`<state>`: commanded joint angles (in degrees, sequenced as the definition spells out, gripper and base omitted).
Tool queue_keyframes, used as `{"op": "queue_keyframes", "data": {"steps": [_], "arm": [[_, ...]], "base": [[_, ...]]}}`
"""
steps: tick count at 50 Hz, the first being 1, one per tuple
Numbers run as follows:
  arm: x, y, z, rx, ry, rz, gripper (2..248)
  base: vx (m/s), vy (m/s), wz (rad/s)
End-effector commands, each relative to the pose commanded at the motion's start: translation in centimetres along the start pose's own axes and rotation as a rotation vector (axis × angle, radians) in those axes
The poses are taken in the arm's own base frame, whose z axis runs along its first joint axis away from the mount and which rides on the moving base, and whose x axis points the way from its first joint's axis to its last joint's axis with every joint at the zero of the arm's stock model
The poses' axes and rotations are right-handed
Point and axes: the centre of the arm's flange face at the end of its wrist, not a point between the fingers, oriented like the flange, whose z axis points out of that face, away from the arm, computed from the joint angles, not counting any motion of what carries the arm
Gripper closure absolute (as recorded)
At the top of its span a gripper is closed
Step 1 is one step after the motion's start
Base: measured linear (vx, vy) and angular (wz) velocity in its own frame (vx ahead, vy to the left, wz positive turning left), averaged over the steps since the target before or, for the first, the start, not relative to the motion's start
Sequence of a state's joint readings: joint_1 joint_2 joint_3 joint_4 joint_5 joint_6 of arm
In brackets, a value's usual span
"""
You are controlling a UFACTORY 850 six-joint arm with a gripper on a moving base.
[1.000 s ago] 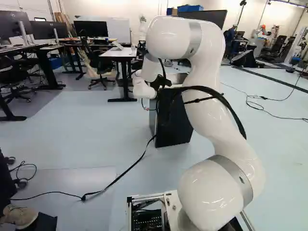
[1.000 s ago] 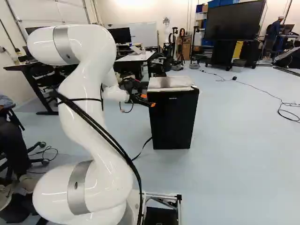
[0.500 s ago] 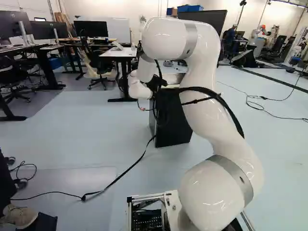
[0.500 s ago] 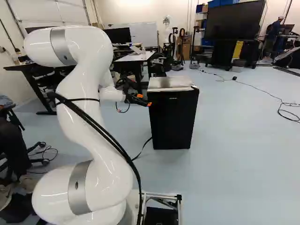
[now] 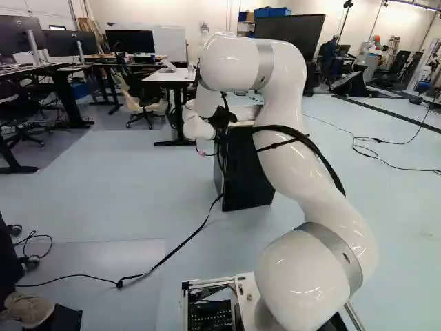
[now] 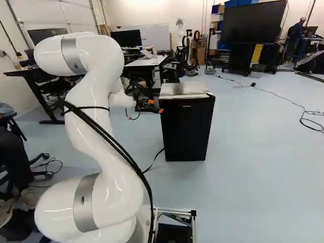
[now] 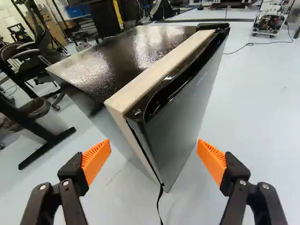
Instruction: Open the fridge door
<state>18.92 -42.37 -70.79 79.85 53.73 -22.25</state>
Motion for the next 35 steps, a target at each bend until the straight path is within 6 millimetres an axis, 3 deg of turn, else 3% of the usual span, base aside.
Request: {"op": "queue_keyframes", "data": {"steps": [35], "arm": [[1.0, 0.7, 2.2, -0.061, -0.004, 0.053, 3]], "base": [[0.0, 0.0, 0.0]]}}
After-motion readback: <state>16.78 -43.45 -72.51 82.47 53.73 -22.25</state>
